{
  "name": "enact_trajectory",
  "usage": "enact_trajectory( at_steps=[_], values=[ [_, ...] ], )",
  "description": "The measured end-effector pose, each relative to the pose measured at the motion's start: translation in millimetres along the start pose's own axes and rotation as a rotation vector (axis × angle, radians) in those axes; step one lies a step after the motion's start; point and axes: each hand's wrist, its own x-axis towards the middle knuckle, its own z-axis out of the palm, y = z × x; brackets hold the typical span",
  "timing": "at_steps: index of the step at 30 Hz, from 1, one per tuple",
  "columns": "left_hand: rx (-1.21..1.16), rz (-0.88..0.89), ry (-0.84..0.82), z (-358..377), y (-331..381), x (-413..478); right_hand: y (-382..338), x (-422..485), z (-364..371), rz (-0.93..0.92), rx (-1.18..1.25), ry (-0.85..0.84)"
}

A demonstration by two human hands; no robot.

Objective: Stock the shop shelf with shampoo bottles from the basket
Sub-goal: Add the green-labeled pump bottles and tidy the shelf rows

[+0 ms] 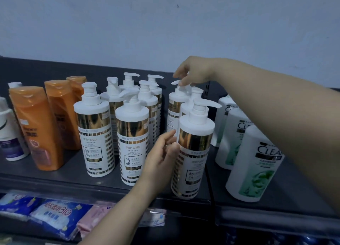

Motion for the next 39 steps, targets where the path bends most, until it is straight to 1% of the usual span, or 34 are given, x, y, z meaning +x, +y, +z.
enact_trajectory(
  at_steps=[2, 7, 11, 21, 27, 31, 34, 36, 39],
  values=[
    [0.0, 0.012, -0.001, -2, 4, 3, -1, 9, 7, -0.016, -0.011, -0.022],
    [0.012, -0.003, -0.059, -1, 7, 4, 6, 17, 8, -0.056, -0.093, 0.03],
    [-0.004, 0.003, -0.07, 0, 9, 7, 17, 14, 8, -0.064, -0.09, 0.063],
    [-0.016, -0.009, -0.091, -2, 15, 6, 27, 10, 6, -0.063, -0.107, 0.059],
    [-0.03, -0.003, -0.104, -2, 18, 5, 29, 4, 6, -0.053, -0.089, 0.047],
    [-0.039, 0.015, -0.118, -2, 19, 7, 27, 0, -12, -0.02, -0.03, -0.007],
    [-0.059, 0.037, -0.116, -2, 20, 10, 33, 8, -32, 0.002, 0.023, 0.083],
    [-0.066, 0.048, -0.111, -4, 19, 12, 36, 19, -33, 0.005, -0.066, 0.11],
    [-0.061, 0.048, -0.125, -6, 17, 13, 35, 38, -18, 0.029, -0.197, 0.023]
  ],
)
